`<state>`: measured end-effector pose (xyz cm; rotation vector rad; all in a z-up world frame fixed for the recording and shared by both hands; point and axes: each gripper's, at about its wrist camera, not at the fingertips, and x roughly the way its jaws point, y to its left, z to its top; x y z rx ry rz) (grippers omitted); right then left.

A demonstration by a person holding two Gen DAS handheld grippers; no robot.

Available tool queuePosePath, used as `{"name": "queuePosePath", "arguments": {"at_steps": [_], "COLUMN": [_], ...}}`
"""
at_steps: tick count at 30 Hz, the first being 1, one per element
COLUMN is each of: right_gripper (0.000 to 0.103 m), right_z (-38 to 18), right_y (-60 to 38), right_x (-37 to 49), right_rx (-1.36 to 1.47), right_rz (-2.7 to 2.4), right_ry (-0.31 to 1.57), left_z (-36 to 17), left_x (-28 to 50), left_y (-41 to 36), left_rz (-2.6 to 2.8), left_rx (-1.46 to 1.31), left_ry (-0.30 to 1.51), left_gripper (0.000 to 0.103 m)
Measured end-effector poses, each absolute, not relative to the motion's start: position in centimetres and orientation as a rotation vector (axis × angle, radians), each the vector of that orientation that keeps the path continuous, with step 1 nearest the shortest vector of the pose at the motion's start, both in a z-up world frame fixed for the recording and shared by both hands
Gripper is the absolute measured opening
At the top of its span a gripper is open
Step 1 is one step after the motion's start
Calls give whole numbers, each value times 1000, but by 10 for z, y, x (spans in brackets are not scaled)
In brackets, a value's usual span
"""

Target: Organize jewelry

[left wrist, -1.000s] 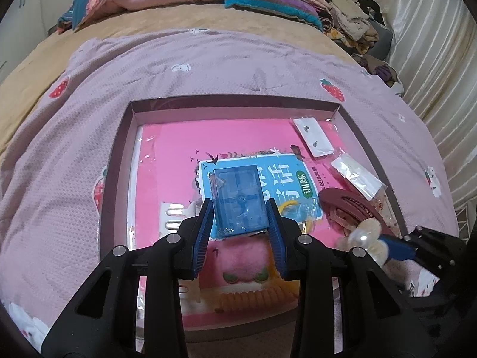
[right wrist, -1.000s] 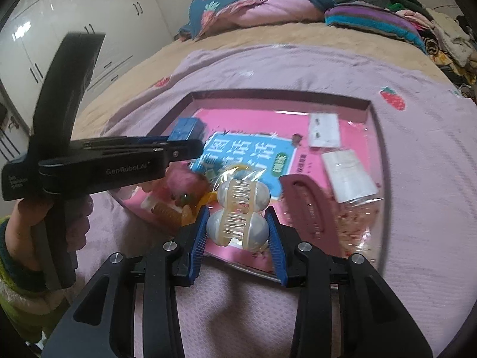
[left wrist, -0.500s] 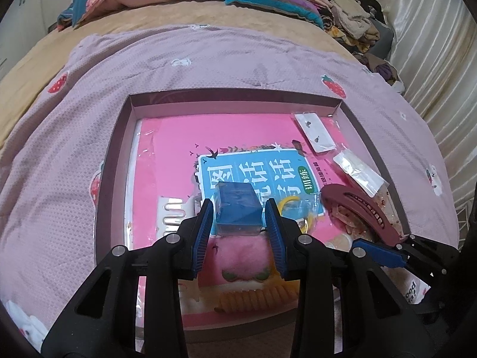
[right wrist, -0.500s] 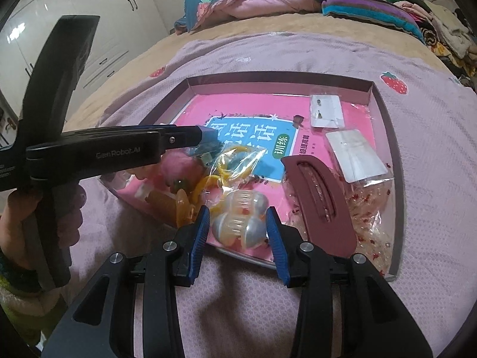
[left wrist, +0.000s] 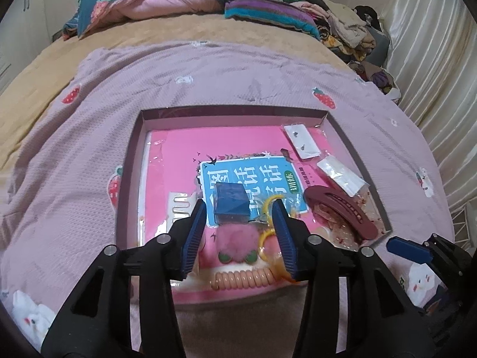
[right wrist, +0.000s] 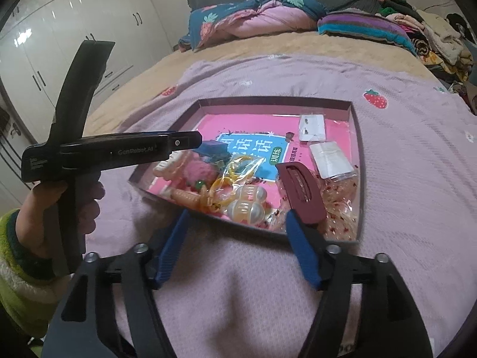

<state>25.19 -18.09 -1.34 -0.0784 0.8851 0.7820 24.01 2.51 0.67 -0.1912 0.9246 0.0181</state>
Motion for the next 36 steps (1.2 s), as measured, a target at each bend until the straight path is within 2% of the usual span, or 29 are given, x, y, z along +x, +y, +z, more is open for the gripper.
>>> {"name": "queuePosePath", "arguments": {"at_steps": [7, 9, 13, 15, 17, 20, 36], "right_gripper": [87, 88, 92, 92, 93, 96, 98], "right_z": [1, 5, 11, 14, 17, 20, 13], "right_y": [-192, -194, -200, -203, -206, -210, -217], "right_x": [230, 225, 215, 211, 207, 200, 164], "right_rx": [-70, -69, -70, -64, -60, -57, -80], "right_rz": [783, 782, 774, 769, 766, 760, 721], "right_ry": [843, 833, 806, 796, 787, 773, 724], "left_z": [28, 33, 43, 46, 49, 54, 41], "left_x": [217, 210, 193, 185, 177, 163, 104], "left_y": [19, 18, 15, 14, 13, 12, 10], "left_rz": [23, 26, 33, 37, 42, 45, 98], "left_rx": [-172, -171, -162, -159, -156, -159, -133], "left_ry": [882, 871, 844, 834, 820, 804, 801], "left_gripper": [57, 64, 72, 81, 83, 92, 93]}}
